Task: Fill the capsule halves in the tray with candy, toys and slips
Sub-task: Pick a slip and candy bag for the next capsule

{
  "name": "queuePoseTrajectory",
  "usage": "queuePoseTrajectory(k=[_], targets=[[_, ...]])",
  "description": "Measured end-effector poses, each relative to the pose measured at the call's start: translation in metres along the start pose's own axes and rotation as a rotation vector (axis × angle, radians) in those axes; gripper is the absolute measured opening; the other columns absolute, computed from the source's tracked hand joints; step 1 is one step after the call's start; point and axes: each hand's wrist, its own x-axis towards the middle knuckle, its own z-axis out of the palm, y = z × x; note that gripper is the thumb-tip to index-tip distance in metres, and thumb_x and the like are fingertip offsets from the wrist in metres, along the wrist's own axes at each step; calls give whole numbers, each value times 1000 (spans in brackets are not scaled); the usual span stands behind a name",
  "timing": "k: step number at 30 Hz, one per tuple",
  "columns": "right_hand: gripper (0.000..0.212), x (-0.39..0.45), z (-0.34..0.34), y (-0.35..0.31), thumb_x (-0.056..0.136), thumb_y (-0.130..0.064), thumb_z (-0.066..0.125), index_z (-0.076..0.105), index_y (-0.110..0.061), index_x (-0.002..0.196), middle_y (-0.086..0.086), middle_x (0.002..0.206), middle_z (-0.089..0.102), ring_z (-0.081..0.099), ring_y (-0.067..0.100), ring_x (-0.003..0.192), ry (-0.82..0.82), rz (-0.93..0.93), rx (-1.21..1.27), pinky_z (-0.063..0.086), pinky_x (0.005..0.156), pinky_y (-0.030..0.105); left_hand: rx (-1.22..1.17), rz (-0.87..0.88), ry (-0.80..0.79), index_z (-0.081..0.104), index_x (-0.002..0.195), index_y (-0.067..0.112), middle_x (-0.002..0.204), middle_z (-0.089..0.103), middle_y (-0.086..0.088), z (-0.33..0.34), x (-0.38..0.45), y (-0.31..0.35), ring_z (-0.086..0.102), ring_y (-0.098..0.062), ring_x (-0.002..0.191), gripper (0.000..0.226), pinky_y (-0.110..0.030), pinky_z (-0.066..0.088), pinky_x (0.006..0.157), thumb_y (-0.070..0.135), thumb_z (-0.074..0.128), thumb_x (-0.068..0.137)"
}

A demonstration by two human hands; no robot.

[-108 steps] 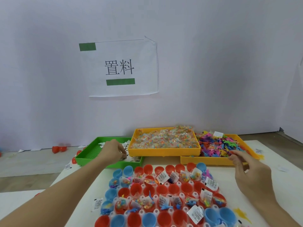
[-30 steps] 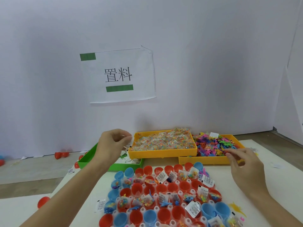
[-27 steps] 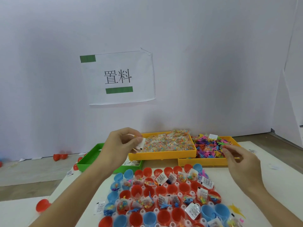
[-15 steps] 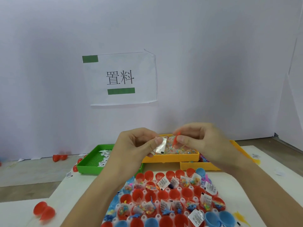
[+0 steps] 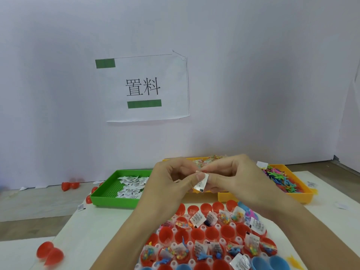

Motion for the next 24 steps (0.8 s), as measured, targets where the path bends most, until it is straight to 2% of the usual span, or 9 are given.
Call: queuePoseTrajectory(k=[3,5,7,10,14,18,20,22,24], targets=[[16,0,-2,2,95,-21,66,80,-21,101,1,93,79,75,16,91,-22,50,90,60,79,23,23,25,14,72,75,17,68,69,-5,0,0,-2,65,-20,64,7,-24,52,61,21,78,79],[16,0,-3,1,90,-26,70,80,-21,101,0,97,79,75,15,94,-41,48,84,60,81,25,56,46,22,72,73,19,66,67,-2,1,0,-3,62,-11,62,12,-23,51,61,27,79,75],[23,-1,-3,2,82,-33,74,81,-21,101,-4,94,79,75,12,91,-25,19,20,60,78,23,67,43,22,71,74,18,66,67,0,2,0,-4,62,-8,63,11,-24,52,63,24,80,75],[28,1,-5,3,74,-35,76,82,-20,97,-5,89,79,75,11,85,29,5,8,60,72,22,-1,12,-5,70,75,14,67,68,2,7,4,-7,63,-10,64,10,-21,53,62,15,79,77],[29,2,-14,8,69,-36,77,82,-19,92,-2,83,79,75,13,79,134,-1,15,58,65,19,-125,-69,-36,69,74,15,73,70,-4,18,18,-10,65,-14,68,10,-20,52,62,14,78,76],[18,3,-23,11,72,-34,76,82,-23,85,-2,79,79,75,13,74,236,16,22,58,62,19,-241,-167,-98,69,75,15,76,70,-4,32,37,-14,64,-18,70,10,-26,51,66,21,76,71],[4,4,-29,13,81,-21,76,80,-22,81,-1,77,78,75,12,71,299,39,44,56,60,16,-298,-185,-133,70,77,12,74,71,-4,35,47,-14,66,-16,69,5,-24,53,65,16,71,81],[13,4,-38,18,85,-10,74,78,-21,80,-2,75,78,75,11,69,406,66,40,57,59,16,-320,-215,-84,70,79,9,72,70,-7,33,60,-14,66,-16,67,12,-23,55,63,11,65,90],[9,4,-50,21,86,-9,75,78,-16,83,-1,72,77,75,12,66,518,92,24,57,58,15,-157,-227,7,70,81,6,71,69,-10,28,72,-18,64,-18,67,13,-24,56,61,9,64,92]])
